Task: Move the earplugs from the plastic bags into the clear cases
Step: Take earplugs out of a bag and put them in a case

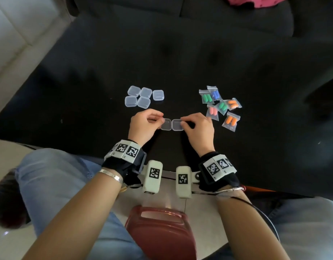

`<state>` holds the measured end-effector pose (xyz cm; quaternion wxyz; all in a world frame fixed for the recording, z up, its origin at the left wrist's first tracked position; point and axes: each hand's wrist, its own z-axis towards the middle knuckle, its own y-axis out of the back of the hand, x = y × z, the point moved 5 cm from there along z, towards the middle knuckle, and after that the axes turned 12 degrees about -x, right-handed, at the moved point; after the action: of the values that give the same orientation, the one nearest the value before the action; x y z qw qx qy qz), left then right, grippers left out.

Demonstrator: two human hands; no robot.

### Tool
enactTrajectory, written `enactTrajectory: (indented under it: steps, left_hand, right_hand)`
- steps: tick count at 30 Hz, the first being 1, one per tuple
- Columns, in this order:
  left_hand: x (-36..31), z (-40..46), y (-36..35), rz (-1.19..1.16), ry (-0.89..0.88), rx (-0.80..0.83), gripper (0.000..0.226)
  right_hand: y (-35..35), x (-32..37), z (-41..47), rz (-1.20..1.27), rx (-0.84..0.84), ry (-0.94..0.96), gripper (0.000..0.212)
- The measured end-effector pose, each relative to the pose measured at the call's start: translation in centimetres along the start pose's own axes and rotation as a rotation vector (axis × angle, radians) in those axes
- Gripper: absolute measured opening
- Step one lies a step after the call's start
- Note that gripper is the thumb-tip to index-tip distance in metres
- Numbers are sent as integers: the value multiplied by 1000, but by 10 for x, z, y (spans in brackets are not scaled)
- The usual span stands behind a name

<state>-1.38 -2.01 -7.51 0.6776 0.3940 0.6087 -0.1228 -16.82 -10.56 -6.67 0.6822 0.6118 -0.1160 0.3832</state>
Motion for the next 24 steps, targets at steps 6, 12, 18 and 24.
enactTrajectory:
  steps: [6, 12, 18, 24]
  left_hand:
    - [-19, 5, -7, 472, -247, -67, 20]
    - [-64, -30, -41, 401, -660, -37, 19]
    - [-48, -62, -86, 3, -309, 272, 29]
    - [-25, -72, -72, -393, 91, 368, 17]
  right_hand:
    - [42, -21, 9, -126, -222, 54, 32]
    - [66, -71, 7, -311, -8, -141, 48]
    - [76, -52, -31, 152, -52, -207, 22]
    - [63, -34, -49, 665, 89, -386, 40]
